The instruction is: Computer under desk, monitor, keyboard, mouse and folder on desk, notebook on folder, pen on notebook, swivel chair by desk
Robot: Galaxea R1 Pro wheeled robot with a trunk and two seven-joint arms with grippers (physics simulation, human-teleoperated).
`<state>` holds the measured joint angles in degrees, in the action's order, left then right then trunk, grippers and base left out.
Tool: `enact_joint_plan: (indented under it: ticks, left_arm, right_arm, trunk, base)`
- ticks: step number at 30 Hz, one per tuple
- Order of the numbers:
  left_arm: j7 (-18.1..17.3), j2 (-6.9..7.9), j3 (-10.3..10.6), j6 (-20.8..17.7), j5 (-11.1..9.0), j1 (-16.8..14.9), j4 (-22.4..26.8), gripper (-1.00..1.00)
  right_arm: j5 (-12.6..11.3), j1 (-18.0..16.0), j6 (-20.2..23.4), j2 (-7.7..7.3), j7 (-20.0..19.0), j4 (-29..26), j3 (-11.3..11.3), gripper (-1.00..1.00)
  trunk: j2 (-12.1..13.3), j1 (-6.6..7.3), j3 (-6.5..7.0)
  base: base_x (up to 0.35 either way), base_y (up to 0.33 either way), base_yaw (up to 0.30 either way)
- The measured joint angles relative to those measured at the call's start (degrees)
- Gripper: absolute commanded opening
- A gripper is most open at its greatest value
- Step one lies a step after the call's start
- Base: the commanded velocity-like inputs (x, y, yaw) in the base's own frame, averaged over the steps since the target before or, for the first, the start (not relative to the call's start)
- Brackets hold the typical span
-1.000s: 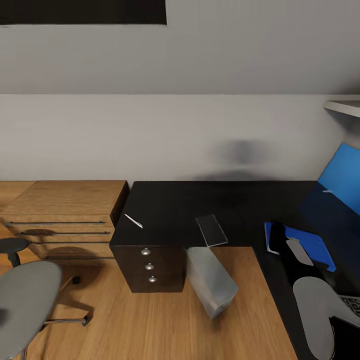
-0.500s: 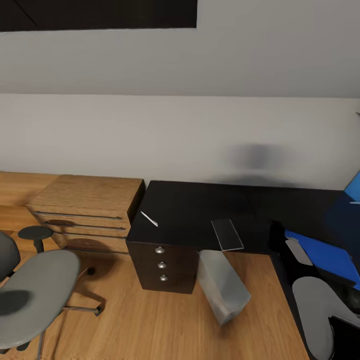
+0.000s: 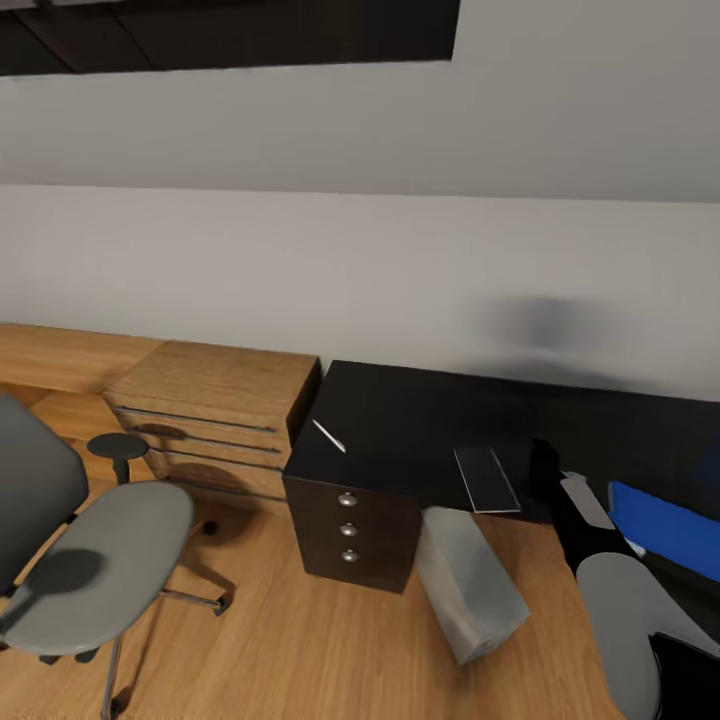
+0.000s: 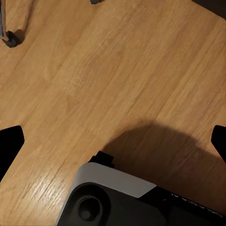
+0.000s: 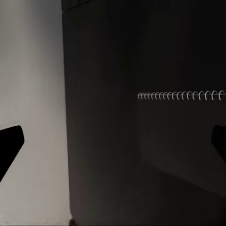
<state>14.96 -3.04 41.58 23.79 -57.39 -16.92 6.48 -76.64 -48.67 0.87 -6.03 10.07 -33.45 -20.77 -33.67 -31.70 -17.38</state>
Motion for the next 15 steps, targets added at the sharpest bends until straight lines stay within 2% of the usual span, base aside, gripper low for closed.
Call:
enact_joint_plan:
  ticks: [5,15]
  left_arm:
    - [0.0,-0.01,0.0,0.0,0.0,0.0,0.0,1.0]
    - [-0.1,-0.03,0.2,0.1,0.3,0.0,0.0,1.0]
  right_arm:
    - [0.2,0.0,0.0,-0.02,-0.1,-0.2,1.4,1.0]
    - [0.5,0.7,0.0,-0.05,-0.3,-4.3,2.2,1.0]
  trunk:
    - [0.0,0.0,0.02]
    - [0.0,0.0,0.02]
  base:
    - [0.0,0.0,0.154]
    - [0.0,0.0,0.03]
